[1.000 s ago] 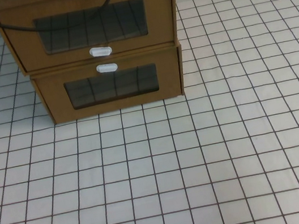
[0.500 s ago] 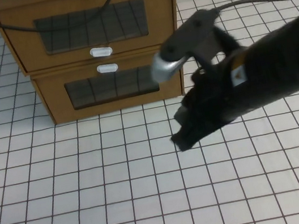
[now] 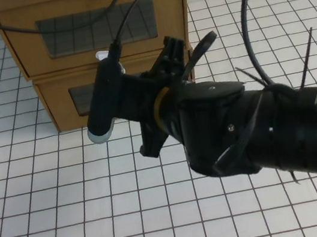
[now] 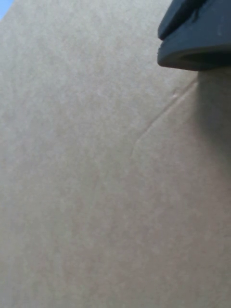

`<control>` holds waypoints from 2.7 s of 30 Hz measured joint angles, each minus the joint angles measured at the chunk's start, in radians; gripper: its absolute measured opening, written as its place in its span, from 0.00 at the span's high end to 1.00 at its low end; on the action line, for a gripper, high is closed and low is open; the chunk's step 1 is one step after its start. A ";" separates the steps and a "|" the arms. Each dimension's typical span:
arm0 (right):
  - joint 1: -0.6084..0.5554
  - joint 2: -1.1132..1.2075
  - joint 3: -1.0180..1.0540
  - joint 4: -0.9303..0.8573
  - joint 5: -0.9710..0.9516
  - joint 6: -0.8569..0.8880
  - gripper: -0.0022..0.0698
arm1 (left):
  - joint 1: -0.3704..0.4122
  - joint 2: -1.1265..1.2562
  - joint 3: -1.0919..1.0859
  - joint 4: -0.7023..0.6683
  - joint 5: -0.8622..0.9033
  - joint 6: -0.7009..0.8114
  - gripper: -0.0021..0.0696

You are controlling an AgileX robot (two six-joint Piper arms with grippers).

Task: Open the shoe box
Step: 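Pull the top drawer of the cardboard box fully open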

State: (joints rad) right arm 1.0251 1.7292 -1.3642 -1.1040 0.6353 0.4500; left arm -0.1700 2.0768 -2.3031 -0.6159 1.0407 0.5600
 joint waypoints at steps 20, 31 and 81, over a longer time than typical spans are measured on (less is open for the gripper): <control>-0.066 0.214 -0.127 -0.356 -0.179 0.151 0.73 | 0.000 0.000 0.000 0.000 0.005 -0.022 0.97; -0.099 0.288 -0.227 -0.418 -0.186 0.151 0.73 | 0.000 0.000 -0.001 0.000 0.017 -0.028 0.97; -0.152 0.415 -0.368 -0.534 -0.221 0.158 0.73 | 0.000 0.000 -0.002 -0.002 0.030 -0.030 0.97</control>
State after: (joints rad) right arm 0.8727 2.1445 -1.7317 -1.6382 0.4141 0.6085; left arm -0.1700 2.0768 -2.3056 -0.6176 1.0703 0.5301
